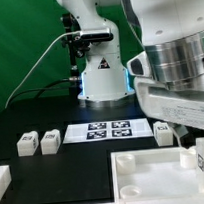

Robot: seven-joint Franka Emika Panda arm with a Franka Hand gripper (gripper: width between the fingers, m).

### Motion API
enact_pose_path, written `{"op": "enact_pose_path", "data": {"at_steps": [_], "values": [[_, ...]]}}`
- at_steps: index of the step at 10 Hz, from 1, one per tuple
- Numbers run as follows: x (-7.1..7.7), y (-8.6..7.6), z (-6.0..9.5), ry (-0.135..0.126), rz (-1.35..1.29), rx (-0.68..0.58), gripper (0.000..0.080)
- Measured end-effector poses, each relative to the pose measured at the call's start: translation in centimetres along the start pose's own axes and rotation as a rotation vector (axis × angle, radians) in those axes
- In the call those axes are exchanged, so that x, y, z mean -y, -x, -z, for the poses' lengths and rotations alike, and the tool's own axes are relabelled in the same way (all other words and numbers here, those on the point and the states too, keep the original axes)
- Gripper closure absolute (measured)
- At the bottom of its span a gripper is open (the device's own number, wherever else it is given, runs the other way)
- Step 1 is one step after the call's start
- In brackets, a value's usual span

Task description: Assemble one leg

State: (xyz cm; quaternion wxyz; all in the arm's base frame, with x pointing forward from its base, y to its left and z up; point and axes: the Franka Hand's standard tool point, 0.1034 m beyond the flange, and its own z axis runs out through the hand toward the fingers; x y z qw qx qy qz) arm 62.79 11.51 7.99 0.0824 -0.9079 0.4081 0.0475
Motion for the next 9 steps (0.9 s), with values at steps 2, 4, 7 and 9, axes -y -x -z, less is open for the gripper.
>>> {"op": "enact_pose_path", "data": {"at_steps": [2, 4, 7, 9], "values": [[0.0, 0.0, 0.0, 0.003, 0.218, -0.005, 0.0154], [-0.1, -0.3, 0.0, 0.022, 0.494, -0.014, 0.0151], [0.1, -0.9, 0.2, 0.056, 0.767, -0.046, 0.0151], [0.1, -0.9, 0.2, 0.053, 0.703, -0.047, 0.0408]]}}
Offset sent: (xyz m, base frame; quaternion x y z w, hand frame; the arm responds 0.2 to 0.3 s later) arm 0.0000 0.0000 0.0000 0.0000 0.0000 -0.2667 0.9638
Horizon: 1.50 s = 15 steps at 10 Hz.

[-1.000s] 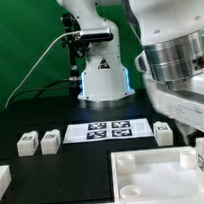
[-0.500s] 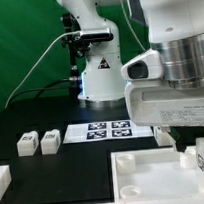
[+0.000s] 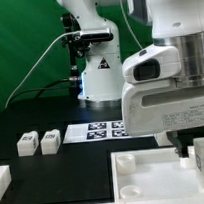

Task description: Assemble one leg

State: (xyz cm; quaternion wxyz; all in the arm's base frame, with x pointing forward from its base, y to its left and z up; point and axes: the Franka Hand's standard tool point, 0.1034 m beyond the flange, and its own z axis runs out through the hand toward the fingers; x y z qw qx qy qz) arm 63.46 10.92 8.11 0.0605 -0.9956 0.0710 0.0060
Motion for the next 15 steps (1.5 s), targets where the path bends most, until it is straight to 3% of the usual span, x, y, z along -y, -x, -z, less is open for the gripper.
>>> {"op": "enact_pose_path", "data": {"at_steps": [1, 2, 3, 6, 10, 11, 12, 13, 15], "values": [[0.2, 0.1, 0.0, -0.009, -0.135, 0.003, 0.0408], [0.3, 0.1, 0.0, -0.011, -0.214, 0.004, 0.0508], [0.3, 0.1, 0.0, -0.016, -0.283, 0.005, 0.0508], [-0.3, -0.2, 0.0, -0.075, -0.863, 0.037, 0.0508], [0.0, 0.1, -0.3, -0.103, -1.454, 0.08, 0.0506], [0.0, 0.1, -0.3, -0.103, -1.436, 0.079, 0.0506], [0.0, 0.1, -0.3, -0.103, -1.395, 0.077, 0.0419], [0.2, 0.2, -0.4, -0.1, -1.363, 0.074, 0.0419], [1.0, 0.6, -0.5, -0.094, -1.015, 0.046, 0.0178]]}}
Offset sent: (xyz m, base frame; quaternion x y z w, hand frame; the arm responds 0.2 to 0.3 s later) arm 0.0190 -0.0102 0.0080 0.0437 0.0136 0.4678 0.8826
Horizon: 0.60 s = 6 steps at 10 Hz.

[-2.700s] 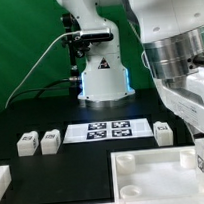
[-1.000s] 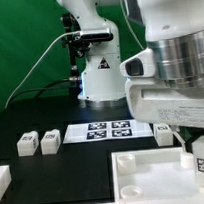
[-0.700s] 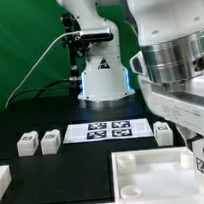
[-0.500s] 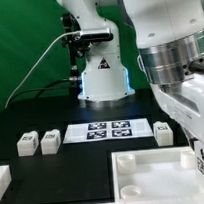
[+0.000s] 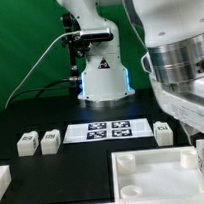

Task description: Assemble one leg

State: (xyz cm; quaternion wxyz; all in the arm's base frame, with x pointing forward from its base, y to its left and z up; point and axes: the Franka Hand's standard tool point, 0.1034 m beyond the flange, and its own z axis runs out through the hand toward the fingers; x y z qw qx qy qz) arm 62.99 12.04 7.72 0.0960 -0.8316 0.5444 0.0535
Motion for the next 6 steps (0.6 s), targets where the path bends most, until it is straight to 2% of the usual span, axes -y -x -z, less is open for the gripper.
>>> {"op": "enact_pose_path", "data": {"at_steps": [1, 3, 4, 5, 6], "values": [[-0.2, 0.5, -0.3, 0.003, 0.096, -0.007, 0.0178], [-0.3, 0.2, -0.3, 0.005, 0.32, -0.008, 0.0151], [-0.7, 0.1, -0.3, 0.044, 0.489, -0.012, 0.0151], [-0.8, -0.6, 0.0, 0.125, 0.713, -0.036, 0.0151], [0.1, -1.7, 0.9, 0.147, 1.031, -0.055, 0.0151]]}}
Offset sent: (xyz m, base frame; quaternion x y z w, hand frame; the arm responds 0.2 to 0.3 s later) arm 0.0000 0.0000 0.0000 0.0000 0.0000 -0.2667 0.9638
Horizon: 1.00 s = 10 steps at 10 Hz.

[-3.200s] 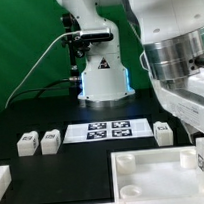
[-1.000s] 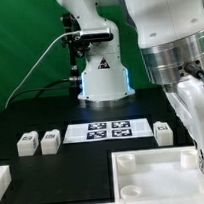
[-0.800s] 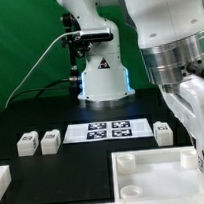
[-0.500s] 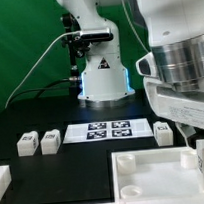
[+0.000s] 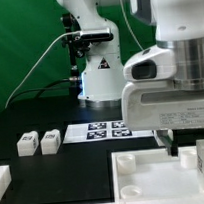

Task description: Assemble one leg

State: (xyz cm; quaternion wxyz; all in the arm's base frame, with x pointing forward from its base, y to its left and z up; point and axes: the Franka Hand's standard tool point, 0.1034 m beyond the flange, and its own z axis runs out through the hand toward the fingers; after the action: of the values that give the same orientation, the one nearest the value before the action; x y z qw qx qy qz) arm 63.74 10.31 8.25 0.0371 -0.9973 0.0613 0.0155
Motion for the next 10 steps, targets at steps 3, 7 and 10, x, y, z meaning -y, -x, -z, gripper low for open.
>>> {"op": "enact_pose_path", "data": {"at_steps": [3, 7, 10], "values": [[0.18, -0.02, 0.0, 0.002, 0.012, -0.003, 0.0238], [0.72, 0.05, -0.03, -0.02, -0.398, 0.006, 0.0511], [0.57, -0.05, -0.11, -0.049, -0.965, 0.04, 0.0511]]}}
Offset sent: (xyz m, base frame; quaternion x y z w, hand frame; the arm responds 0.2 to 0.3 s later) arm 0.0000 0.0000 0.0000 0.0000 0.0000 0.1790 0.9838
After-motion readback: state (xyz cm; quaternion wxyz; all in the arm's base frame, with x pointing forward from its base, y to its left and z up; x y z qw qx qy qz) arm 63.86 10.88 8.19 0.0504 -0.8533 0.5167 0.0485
